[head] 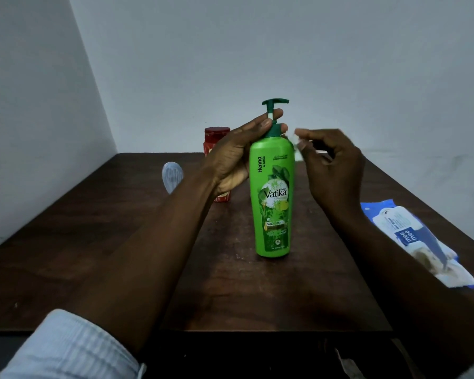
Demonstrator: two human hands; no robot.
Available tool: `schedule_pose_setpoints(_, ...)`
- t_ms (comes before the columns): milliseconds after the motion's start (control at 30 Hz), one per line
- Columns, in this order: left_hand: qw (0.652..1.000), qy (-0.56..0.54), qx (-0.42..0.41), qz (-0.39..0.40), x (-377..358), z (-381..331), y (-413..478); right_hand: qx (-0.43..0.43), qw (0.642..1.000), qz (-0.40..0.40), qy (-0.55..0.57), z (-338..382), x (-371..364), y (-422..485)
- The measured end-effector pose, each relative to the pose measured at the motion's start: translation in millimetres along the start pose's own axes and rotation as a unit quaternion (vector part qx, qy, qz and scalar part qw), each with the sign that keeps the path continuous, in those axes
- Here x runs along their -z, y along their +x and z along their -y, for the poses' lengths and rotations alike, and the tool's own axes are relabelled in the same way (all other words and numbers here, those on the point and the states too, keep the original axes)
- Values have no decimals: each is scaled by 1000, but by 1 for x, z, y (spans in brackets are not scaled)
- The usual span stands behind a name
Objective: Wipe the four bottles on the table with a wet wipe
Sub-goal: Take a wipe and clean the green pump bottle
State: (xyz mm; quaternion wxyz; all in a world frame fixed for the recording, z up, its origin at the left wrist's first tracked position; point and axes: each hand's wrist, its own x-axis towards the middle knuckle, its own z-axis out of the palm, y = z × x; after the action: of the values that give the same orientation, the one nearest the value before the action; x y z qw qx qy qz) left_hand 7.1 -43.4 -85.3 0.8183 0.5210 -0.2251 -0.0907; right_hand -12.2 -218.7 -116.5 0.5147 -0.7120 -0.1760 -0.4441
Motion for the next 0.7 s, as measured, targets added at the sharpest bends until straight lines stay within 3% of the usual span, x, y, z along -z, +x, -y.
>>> schedule_pose_setpoints(67,1000,-2,-4,-5,2,1,2,47,999,-5,-22,5,1,2)
schedule_pose_setpoints(233,999,-46,-13,-1,5,10,9,152,983,70,-72,1,-4,1)
schedule_pose_setpoints(700,990,-125,-46,-49,32,24,18,59,973,217,-48,-28,22,-62)
